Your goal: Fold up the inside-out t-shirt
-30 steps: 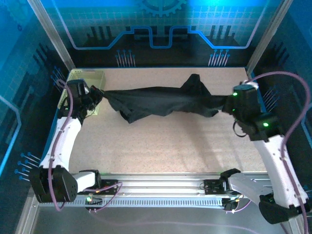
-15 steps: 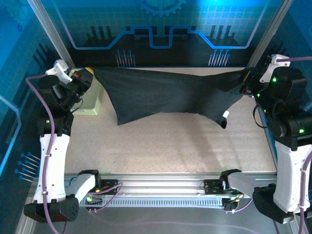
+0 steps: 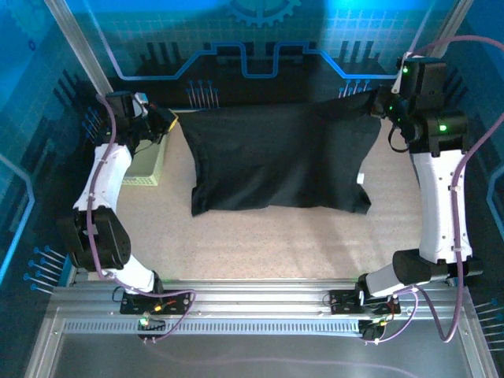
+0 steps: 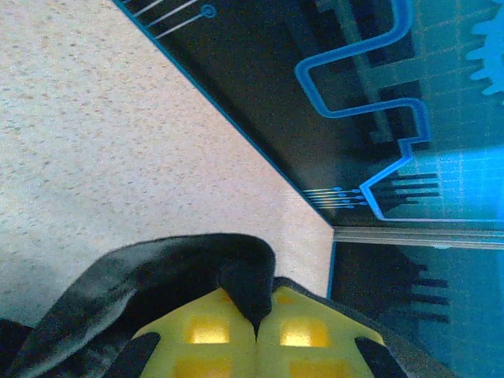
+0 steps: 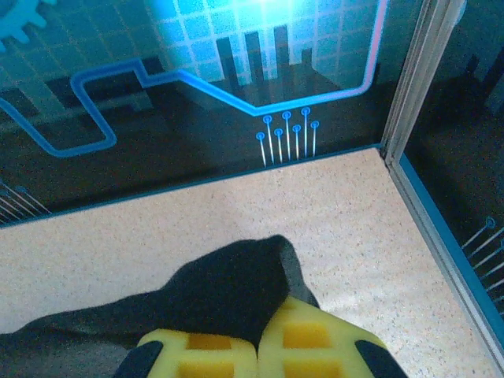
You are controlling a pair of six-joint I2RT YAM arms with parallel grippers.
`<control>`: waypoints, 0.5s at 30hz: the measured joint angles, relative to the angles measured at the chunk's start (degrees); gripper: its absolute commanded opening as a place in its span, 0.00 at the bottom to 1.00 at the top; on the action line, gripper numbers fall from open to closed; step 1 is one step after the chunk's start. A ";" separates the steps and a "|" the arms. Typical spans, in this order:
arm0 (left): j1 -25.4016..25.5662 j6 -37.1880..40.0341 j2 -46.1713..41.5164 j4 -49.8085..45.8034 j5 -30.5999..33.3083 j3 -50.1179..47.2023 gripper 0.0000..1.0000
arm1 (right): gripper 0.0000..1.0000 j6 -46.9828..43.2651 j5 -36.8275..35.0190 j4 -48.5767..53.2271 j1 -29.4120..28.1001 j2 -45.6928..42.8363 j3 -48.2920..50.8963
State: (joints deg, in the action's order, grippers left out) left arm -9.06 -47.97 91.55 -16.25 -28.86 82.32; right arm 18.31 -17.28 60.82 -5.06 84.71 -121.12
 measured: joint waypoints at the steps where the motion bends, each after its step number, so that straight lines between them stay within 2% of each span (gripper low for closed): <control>1: 0.00 -0.15 0.02 0.37 -0.33 -0.02 0.00 | 0.00 0.02 0.04 0.02 0.04 -0.24 0.02; 4: 0.07 -0.15 -0.92 3.69 -0.85 -3.26 0.00 | 0.00 0.11 0.85 -1.68 0.26 -3.28 4.48; 7: 0.26 -0.15 -2.19 6.73 -1.11 -10.84 0.00 | 0.00 0.87 2.47 -2.97 0.26 -8.66 13.57; 11: 2.19 0.09 -2.23 8.83 -1.18 -21.24 0.09 | 0.00 2.23 4.50 -4.07 0.26 -14.93 25.75; 15: 5.40 1.99 -1.92 8.87 -0.59 -26.29 0.10 | 0.00 2.73 4.74 -5.27 0.37 -17.99 36.06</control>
State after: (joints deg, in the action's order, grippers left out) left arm -3.66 -45.98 89.62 -7.38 -29.45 56.03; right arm 21.04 -12.53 55.55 -4.69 66.72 -85.06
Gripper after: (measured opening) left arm 0.109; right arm 0.060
